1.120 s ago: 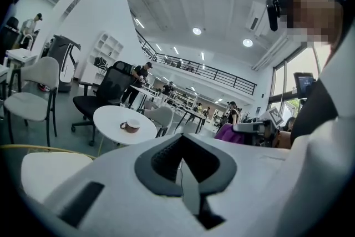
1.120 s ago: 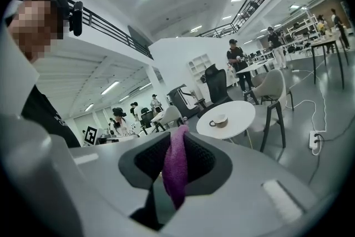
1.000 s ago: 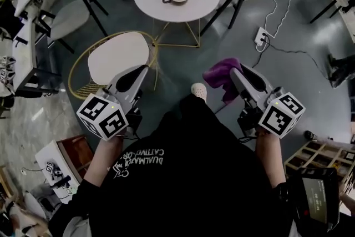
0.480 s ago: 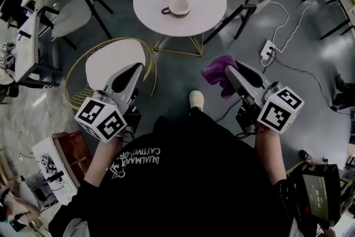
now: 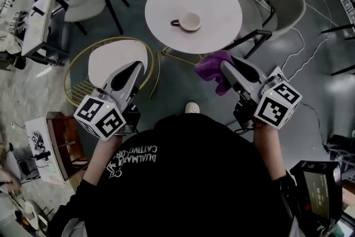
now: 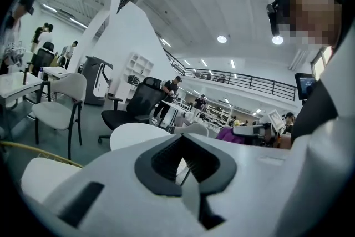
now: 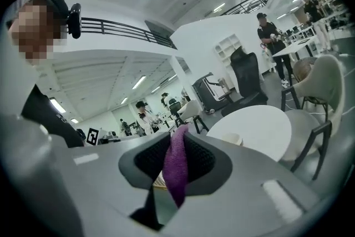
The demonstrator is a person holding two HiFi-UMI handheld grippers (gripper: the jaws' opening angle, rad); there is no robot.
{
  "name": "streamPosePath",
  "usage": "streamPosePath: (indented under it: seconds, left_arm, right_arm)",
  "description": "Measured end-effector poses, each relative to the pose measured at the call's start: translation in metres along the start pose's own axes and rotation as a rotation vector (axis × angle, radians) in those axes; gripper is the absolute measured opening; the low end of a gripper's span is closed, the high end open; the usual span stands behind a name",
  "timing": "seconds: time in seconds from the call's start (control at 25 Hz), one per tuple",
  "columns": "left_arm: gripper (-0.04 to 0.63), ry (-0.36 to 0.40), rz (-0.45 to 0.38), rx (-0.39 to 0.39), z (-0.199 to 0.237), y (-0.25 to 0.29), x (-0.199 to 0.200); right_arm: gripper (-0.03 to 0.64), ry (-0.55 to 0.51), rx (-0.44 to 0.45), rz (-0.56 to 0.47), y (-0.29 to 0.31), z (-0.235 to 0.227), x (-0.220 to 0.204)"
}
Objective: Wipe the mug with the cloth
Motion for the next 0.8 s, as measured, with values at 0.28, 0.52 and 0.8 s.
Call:
streamPosePath:
  seconds: [0.28,0.52,0.8]
  left_arm:
    - [-0.002,0.019,-0.056,0.034,-0.008,0.022,0.011]
    - [-0.002,0.001,-0.075,0.081,-0.001,0.051,0.007]
    - [-0.002,0.015,-0.078,0.08,-0.003,0.068,0.008]
  right_arm:
    - [0.078,-0.016,0.056,0.019,0.016,-0.026,0.028]
    - [0.078,-0.028,0.103,0.039,0.031,-0.057,0.044]
    - [0.078,-0.022,0.102,0.024,0.033,-0.075,0.053]
Point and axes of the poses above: the fingertips, and each gripper's own axes: y forward along the fingers, z to its left, x out of its top, the point moved 9 cm from there along -y, backward along the fingers, and after that the axes turned 11 degrees about -z, right-handed, at the moved point
